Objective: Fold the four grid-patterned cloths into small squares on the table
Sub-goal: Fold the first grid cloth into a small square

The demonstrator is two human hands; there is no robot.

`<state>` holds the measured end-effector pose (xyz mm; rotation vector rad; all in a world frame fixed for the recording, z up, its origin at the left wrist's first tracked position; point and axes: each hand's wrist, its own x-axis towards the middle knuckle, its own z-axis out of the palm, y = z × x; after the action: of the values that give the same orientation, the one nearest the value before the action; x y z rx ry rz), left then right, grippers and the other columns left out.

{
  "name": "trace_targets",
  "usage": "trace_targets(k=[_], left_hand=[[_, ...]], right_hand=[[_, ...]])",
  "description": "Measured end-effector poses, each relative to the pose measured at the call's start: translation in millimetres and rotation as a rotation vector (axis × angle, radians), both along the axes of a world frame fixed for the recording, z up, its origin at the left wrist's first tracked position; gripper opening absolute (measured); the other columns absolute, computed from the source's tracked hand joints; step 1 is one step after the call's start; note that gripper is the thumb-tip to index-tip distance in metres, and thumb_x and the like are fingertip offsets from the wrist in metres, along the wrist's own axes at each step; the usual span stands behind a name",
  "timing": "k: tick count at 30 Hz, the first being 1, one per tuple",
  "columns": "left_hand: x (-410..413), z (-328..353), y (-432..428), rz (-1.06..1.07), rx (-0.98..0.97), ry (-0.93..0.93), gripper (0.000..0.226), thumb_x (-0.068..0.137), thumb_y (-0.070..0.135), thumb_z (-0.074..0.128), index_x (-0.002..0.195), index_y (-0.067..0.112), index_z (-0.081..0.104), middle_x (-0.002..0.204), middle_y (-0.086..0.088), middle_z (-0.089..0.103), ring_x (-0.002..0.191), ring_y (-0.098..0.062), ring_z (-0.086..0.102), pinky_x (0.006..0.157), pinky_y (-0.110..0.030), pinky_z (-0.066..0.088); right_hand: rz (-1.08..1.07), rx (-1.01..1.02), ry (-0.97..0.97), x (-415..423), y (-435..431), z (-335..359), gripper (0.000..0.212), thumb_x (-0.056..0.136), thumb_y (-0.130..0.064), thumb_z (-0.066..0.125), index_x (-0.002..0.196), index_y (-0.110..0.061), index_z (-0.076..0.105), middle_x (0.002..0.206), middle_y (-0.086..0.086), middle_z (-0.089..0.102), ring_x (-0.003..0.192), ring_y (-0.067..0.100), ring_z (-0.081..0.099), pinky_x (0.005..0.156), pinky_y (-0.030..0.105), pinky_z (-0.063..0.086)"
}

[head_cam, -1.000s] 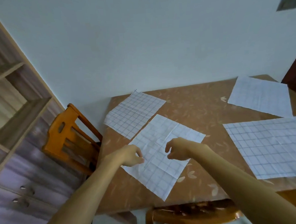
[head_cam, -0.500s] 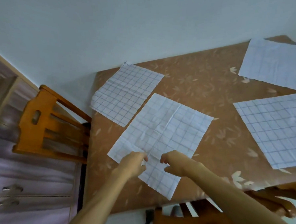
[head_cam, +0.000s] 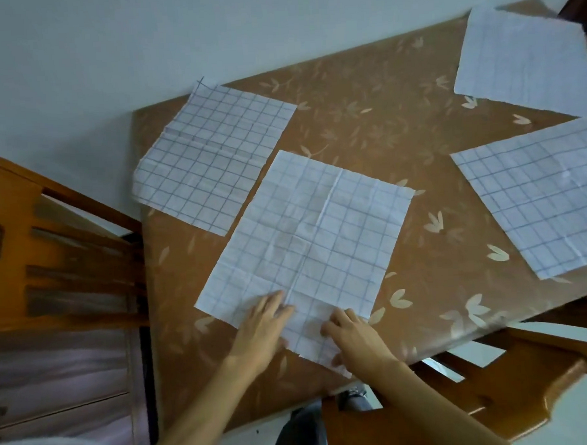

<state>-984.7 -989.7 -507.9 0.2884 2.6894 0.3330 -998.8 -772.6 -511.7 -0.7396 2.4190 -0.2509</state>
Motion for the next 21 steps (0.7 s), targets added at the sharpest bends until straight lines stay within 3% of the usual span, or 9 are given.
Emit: trace_targets(k=[5, 9, 12, 15, 17, 19, 21], left_hand=[[6.4, -5.8, -14.2, -0.059, 0.049, 0.004, 0.067, 0.087, 0.028, 0.073, 0.147, 0.025, 0.043, 0.162, 0.000, 0.024, 0.150, -0.021, 0.021, 0.117, -0.036, 0.031], [8.6, -5.2, -30.4, -0.102, 0.044, -0.025, 0.079, 0.079, 0.050, 0.074, 0.147, 0.027, 0.042, 0.159, 0.006, 0.029, 0.147, -0.018, 0.026, 0.116, -0.034, 0.031], [6.2, -3.9, -45.0, -0.040, 0.029, 0.019, 0.067, 0.081, 0.040, 0.078, 0.141, 0.028, 0.052, 0.144, 0.010, 0.050, 0.136, -0.015, 0.042, 0.114, -0.031, 0.031], [-3.3, 8.1, -61.4, 0.071, 0.072, 0.145, 0.035, 0.079, 0.018, 0.081, 0.111, 0.028, 0.072, 0.108, 0.012, 0.072, 0.103, -0.016, 0.065, 0.089, -0.022, 0.044], [-10.3, 20.6, -73.0, 0.149, 0.137, 0.157, 0.023, 0.082, 0.017, 0.080, 0.101, 0.030, 0.075, 0.093, 0.015, 0.074, 0.087, -0.009, 0.069, 0.067, -0.010, 0.038], [-19.5, 32.8, -81.8, 0.232, 0.265, 0.033, 0.020, 0.086, 0.020, 0.075, 0.102, 0.032, 0.074, 0.085, 0.024, 0.071, 0.079, 0.002, 0.067, 0.059, -0.011, 0.038], [-31.0, 45.6, -84.5, 0.293, 0.422, -0.051, 0.008, 0.086, 0.021, 0.075, 0.087, 0.029, 0.074, 0.072, 0.022, 0.070, 0.068, 0.004, 0.064, 0.060, -0.019, 0.043]], right_hand=[[-0.074, -0.076, 0.120, 3.2, 7.2, -12.1, 0.016, 0.083, -0.019, 0.075, 0.096, -0.018, 0.066, 0.110, 0.002, 0.056, 0.100, 0.025, 0.056, 0.074, 0.032, 0.047], [-0.292, -0.188, 0.027, -0.3, 14.2, -0.6, 0.010, 0.101, -0.026, 0.053, 0.102, -0.017, 0.059, 0.107, -0.002, 0.058, 0.098, 0.019, 0.055, 0.073, 0.027, 0.040], [-0.507, -0.337, -0.056, -4.4, 28.5, 20.1, 0.006, 0.103, -0.028, 0.051, 0.100, -0.024, 0.055, 0.095, -0.009, 0.064, 0.084, 0.005, 0.059, 0.072, 0.019, 0.046], [-0.585, -0.393, -0.050, -8.3, 49.2, 40.5, 0.008, 0.103, -0.029, 0.050, 0.095, -0.025, 0.051, 0.076, -0.009, 0.062, 0.068, 0.003, 0.058, 0.062, 0.020, 0.046], [-0.647, -0.415, -0.021, -9.9, 62.7, 54.4, 0.013, 0.103, -0.031, 0.050, 0.093, -0.023, 0.053, 0.074, -0.001, 0.063, 0.067, 0.011, 0.060, 0.064, 0.030, 0.049], [-0.720, -0.416, 0.008, -11.7, 75.0, 65.7, 0.017, 0.103, -0.033, 0.049, 0.091, -0.023, 0.055, 0.072, 0.004, 0.063, 0.065, 0.019, 0.060, 0.063, 0.037, 0.050], [-0.792, -0.406, 0.019, -14.4, 85.3, 75.9, 0.017, 0.103, -0.034, 0.048, 0.091, -0.026, 0.056, 0.071, 0.002, 0.064, 0.064, 0.018, 0.061, 0.061, 0.036, 0.050]])
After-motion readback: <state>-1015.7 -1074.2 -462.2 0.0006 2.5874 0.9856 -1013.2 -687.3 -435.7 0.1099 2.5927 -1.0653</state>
